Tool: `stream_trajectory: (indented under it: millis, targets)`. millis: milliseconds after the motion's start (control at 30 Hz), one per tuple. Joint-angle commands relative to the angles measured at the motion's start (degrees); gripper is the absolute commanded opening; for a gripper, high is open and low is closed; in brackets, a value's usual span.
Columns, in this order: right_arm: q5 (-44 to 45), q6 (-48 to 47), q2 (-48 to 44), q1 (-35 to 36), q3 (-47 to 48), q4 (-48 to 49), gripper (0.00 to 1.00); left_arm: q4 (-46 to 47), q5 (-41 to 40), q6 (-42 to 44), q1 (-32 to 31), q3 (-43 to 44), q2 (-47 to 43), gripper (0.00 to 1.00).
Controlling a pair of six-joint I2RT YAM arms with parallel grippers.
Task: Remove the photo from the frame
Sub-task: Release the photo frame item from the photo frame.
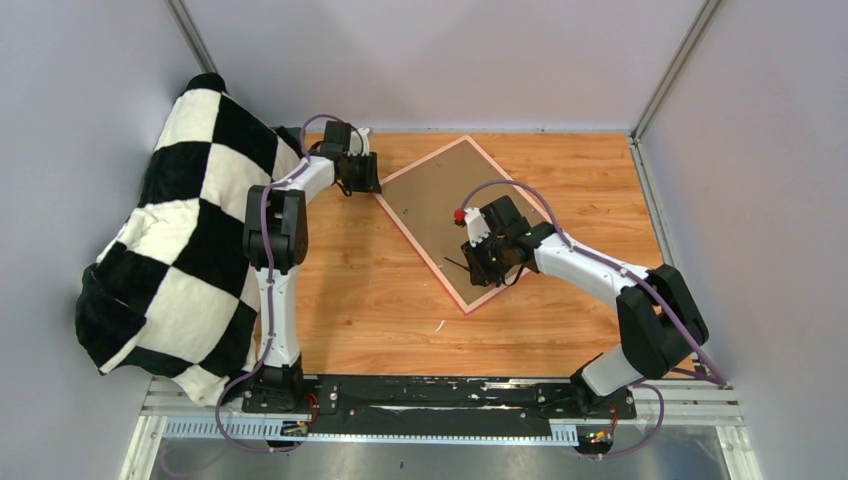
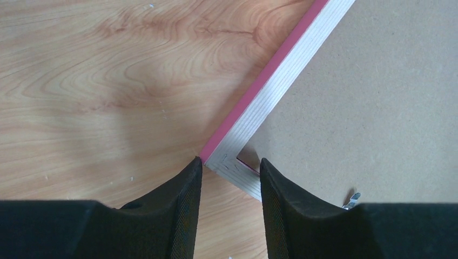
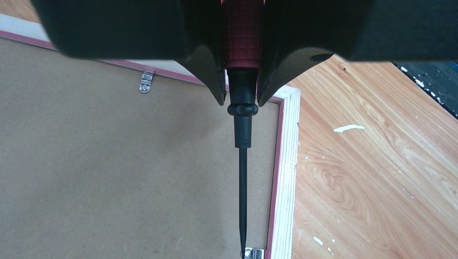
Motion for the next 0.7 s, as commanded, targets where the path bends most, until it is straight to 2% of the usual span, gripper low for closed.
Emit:
stream_trajectory:
  millis: [0,300,667]
  targets:
    - [-0.1,-1.1,-0.3,0.6,-0.7,-2.0,0.00,0.5,0.3,-2.3,-1.0,-2.4,0.2,0.40]
    - [1.5,-1.3,-2.5,0.6,-1.4,-4.6,0.00,2.7,0.2,-4.7,-1.1,-4.7,0.8,0.21]
    - [2.3,-0.9,0.2,2.2,-2.2,-1.7,0.00,4.0,2.5,-4.7,-1.3,-4.3,2.7,0.20]
